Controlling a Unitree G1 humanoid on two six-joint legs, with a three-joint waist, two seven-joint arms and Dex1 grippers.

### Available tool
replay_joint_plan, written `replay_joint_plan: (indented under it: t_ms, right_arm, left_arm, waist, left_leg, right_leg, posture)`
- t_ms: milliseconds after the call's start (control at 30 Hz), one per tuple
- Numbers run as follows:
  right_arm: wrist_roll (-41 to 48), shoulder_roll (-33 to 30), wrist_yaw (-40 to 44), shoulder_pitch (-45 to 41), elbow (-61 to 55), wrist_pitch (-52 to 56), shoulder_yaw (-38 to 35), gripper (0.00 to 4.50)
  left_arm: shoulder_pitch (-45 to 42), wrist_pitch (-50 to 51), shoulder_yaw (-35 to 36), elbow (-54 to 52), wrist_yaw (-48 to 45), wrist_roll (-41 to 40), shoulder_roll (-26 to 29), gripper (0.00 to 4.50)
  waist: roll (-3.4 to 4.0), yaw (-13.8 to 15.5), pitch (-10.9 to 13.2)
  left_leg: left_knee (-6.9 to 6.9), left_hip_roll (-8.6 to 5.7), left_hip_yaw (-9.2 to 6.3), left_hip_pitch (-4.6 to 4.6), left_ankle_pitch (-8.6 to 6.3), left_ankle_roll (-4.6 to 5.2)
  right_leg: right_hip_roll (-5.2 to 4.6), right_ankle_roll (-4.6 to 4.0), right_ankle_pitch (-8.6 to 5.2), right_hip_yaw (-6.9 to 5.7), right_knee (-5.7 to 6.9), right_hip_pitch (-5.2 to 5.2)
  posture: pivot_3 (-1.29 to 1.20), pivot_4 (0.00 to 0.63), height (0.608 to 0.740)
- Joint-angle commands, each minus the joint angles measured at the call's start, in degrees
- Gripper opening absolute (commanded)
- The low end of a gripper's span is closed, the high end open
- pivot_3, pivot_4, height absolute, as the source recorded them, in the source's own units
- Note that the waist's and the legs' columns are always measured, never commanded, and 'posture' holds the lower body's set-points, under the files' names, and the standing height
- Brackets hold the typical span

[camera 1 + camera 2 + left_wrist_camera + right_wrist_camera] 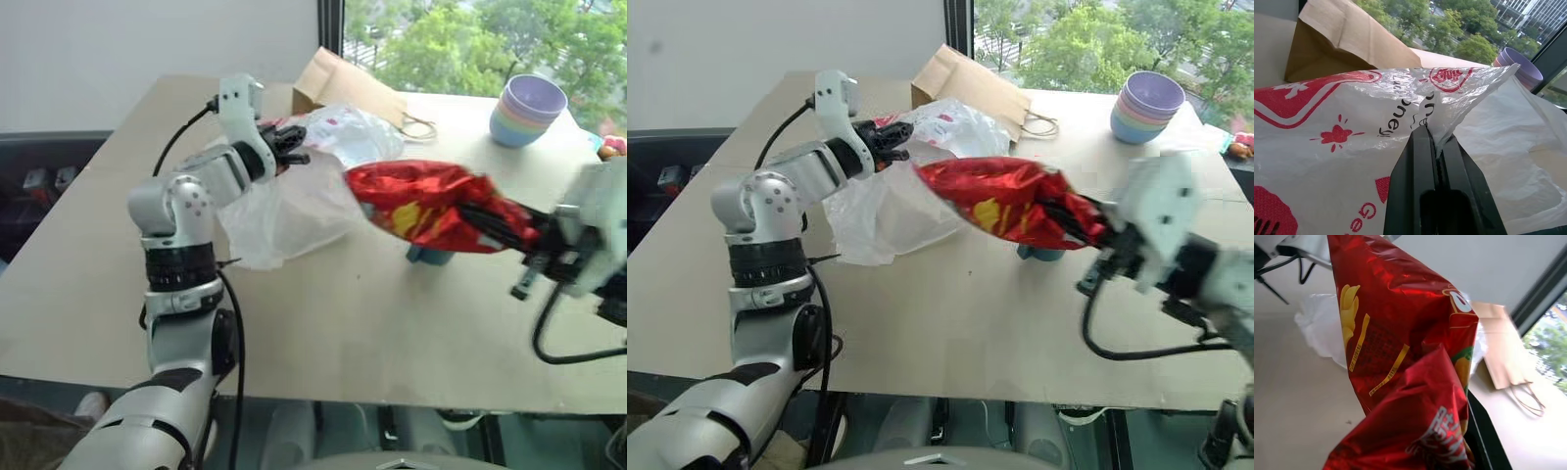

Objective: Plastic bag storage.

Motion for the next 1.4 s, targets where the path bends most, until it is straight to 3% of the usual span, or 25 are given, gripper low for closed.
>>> replay_joint_plan:
  t_ms: [33,200,400,600,767,867,933,967,1000,1067,1133,1267,1400]
  right_arm:
    - [-11.54,0.27,-5.06,-2.61,5.90,-7.92,13.98,0.01]
    - [-23.04,4.22,-9.11,-6.50,14.33,-15.56,27.40,0.01]
    - [-40.26,13.15,-14.15,-16.87,32.43,-25.14,42.60,0.01]
    - [-52.55,30.55,-22.34,-28.17,64.54,-39.07,49.89,0.01]
    - [-56.38,35.73,-21.17,-32.70,79.06,-50.60,50.03,0.01]
    - [-54.23,37.70,-18.81,-33.56,82.02,-56.21,47.22,0.87]
    - [-53.98,38.41,-17.08,-33.34,82.83,-58.96,46.47,1.76]
    - [-52.45,38.94,-14.83,-32.57,82.02,-60.21,45.78,1.93]
    - [-50.86,39.33,-13.18,-31.33,80.05,-60.08,44.59,2.59]
    - [-47.37,38.51,-8.06,-28.55,74.99,-58.79,42.86,3.41]
    - [-43.40,37.73,-3.64,-26.48,70.84,-54.99,40.26,3.41]
    - [-38.56,33.12,2.62,-21.35,57.83,-48.31,37.18,4.49]
    - [-30.74,26.95,4.28,-15.71,38.49,-34.27,30.10,4.49]
  left_arm:
    - [-2.83,1.67,-0.07,-0.70,-2.92,-2.01,1.94,0.00]
    - [-2.23,6.50,-0.43,-4.09,-5.07,-4.98,3.19,0.00]
    - [-2.87,13.26,3.51,-6.63,-4.57,-9.98,3.40,0.00]
    - [-3.10,17.11,5.72,-9.41,-2.93,-13.22,1.32,0.00]
    - [-2.09,18.43,6.43,-11.15,-2.42,-14.43,1.09,0.00]
    - [-1.18,17.71,6.40,-10.93,-1.53,-13.51,0.89,0.00]
    - [-0.41,17.85,6.73,-11.32,-0.84,-13.60,0.21,0.00]
    - [0.12,17.88,6.68,-11.83,-0.61,-13.69,0.09,0.00]
    - [0.50,18.23,7.10,-12.24,-0.17,-13.97,-0.24,0.00]
    - [1.10,18.50,7.53,-12.68,0.40,-14.04,-0.24,0.00]
    - [1.74,18.19,7.23,-12.87,0.58,-13.58,0.20,0.00]
    - [3.13,16.20,5.17,-13.49,0.30,-12.33,0.93,0.00]
    - [6.56,9.10,-0.24,-14.59,-1.02,-7.91,2.67,0.00]
  waist:
    - [0.00,-0.28,0.00]
    - [0.00,-0.51,0.00]
    - [0.09,-1.40,0.07]
    - [0.07,-1.99,0.07]
    - [0.08,-1.94,0.09]
    - [0.09,-2.09,0.09]
    - [0.09,-2.24,0.09]
    - [0.09,-2.38,0.09]
    - [0.10,-2.52,0.10]
    - [0.11,-2.56,0.10]
    - [0.11,-2.56,0.10]
    - [0.11,-2.28,0.10]
    - [0.13,-1.76,0.12]
  left_leg:
    - [0.00,-0.01,0.01,-0.04,0.00,0.00]
    - [0.13,-0.08,-0.12,-0.72,0.03,-0.03]
    - [0.10,-0.04,-0.09,-0.74,0.04,-0.05]
    - [0.08,-0.01,-0.12,-0.75,0.11,-0.16]
    - [0.02,-0.08,-0.17,-0.82,0.25,-0.40]
    - [-0.01,-0.10,-0.20,-0.84,0.24,-0.41]
    - [-0.03,-0.09,-0.25,-0.83,0.25,-0.42]
    - [-0.05,-0.09,-0.31,-0.82,0.25,-0.42]
    - [-0.06,-0.08,-0.36,-0.81,0.25,-0.43]
    - [-0.11,-0.08,-0.48,-0.78,0.25,-0.44]
    - [-0.12,-0.08,-0.54,-0.79,0.26,-0.44]
    - [-0.11,-0.11,-0.60,-0.78,0.26,-0.45]
    - [-0.12,-0.12,-0.67,-0.78,0.27,-0.46]
  right_leg:
    - [0.00,0.00,0.00,0.00,-0.01,-0.04]
    - [-0.03,0.25,0.15,-0.06,0.05,-0.60]
    - [0.01,0.25,0.15,-0.03,0.15,-0.74]
    - [0.04,0.23,0.16,-0.03,0.19,-0.75]
    - [-0.03,0.24,0.17,-0.03,0.14,-0.75]
    - [-0.06,0.24,0.17,-0.03,0.13,-0.76]
    - [-0.05,0.24,0.17,-0.04,0.14,-0.77]
    - [-0.05,0.24,0.17,-0.04,0.15,-0.77]
    - [-0.04,0.23,0.18,-0.05,0.17,-0.77]
    - [-0.04,0.23,0.18,-0.04,0.18,-0.78]
    - [-0.04,0.23,0.18,-0.06,0.20,-0.77]
    - [-0.07,0.23,0.18,-0.09,0.22,-0.74]
    - [-0.07,0.22,0.18,-0.15,0.25,-0.73]
  posture:
    - [0.00,0.150,0.740]
    - [0.00,0.150,0.740]
    - [0.00,0.150,0.740]
    - [0.00,0.150,0.740]
    - [0.00,0.150,0.740]
    - [0.00,0.150,0.740]
    - [0.00,0.150,0.740]
    - [0.00,0.150,0.740]
    - [0.00,0.150,0.740]
    - [0.00,0.150,0.740]
    - [0.00,0.150,0.740]
    - [0.00,0.150,0.740]
    - [0.00,0.150,0.740]
